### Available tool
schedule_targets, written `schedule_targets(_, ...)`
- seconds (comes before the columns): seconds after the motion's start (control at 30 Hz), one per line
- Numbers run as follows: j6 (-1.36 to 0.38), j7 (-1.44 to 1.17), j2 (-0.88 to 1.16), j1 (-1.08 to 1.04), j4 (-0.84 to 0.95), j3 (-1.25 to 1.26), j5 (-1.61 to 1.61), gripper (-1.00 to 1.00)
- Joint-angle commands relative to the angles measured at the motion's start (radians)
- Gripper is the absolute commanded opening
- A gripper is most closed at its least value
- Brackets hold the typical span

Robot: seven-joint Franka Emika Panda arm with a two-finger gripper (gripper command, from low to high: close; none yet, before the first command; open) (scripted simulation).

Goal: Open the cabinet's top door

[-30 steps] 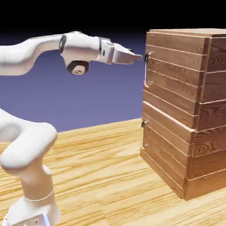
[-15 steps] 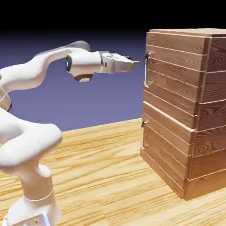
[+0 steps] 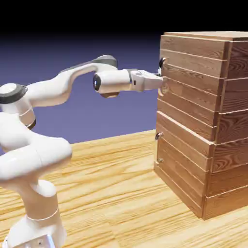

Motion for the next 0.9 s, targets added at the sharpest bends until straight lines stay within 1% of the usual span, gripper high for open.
schedule_targets(0.0, -0.036, -0.020, -0.007, 0.026, -0.036, -0.018, 0.010, -1.00)
schedule_targets(0.23, -0.304, -0.148, -0.031, 0.210, -0.290, -0.167, 0.013, -1.00)
schedule_targets(0.47, -0.604, -0.254, -0.040, 0.344, -0.513, -0.400, -0.122, -1.00)
schedule_targets(0.67, -0.834, -0.324, -0.025, 0.360, -0.613, -0.617, -0.298, -1.00)
schedule_targets(0.87, -1.051, -0.404, 0.045, 0.317, -0.645, -0.835, -0.503, -1.00)
